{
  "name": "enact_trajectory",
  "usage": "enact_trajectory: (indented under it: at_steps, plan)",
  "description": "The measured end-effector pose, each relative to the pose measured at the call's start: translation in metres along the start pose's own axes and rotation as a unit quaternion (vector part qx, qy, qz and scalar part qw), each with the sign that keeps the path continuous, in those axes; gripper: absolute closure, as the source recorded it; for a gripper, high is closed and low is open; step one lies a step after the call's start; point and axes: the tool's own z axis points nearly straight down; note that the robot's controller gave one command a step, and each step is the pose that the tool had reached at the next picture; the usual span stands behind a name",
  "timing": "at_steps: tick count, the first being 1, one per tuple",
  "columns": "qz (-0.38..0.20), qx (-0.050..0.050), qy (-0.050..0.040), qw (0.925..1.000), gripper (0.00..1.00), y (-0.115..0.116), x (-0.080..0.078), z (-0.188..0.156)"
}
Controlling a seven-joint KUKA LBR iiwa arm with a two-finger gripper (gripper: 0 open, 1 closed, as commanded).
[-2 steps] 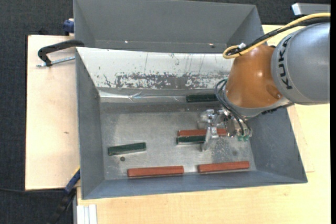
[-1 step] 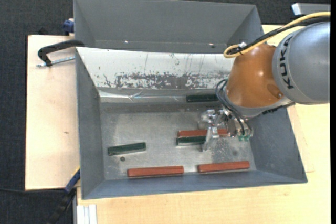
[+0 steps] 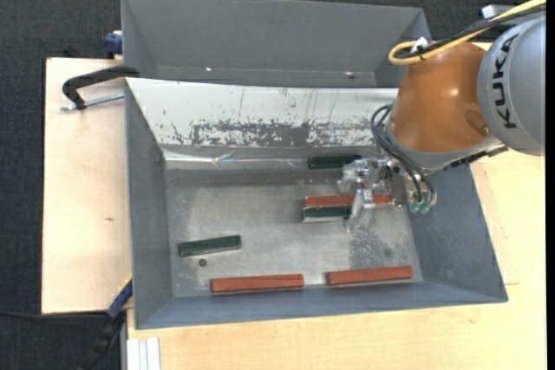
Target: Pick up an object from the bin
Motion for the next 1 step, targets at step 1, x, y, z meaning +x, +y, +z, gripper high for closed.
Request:
enact_trajectory:
  at_steps: [1]
  plan:
    - [0.0, 0.0, -0.0024, 1.0, 1.0, -0.0002, -0.0018, 0.0051]
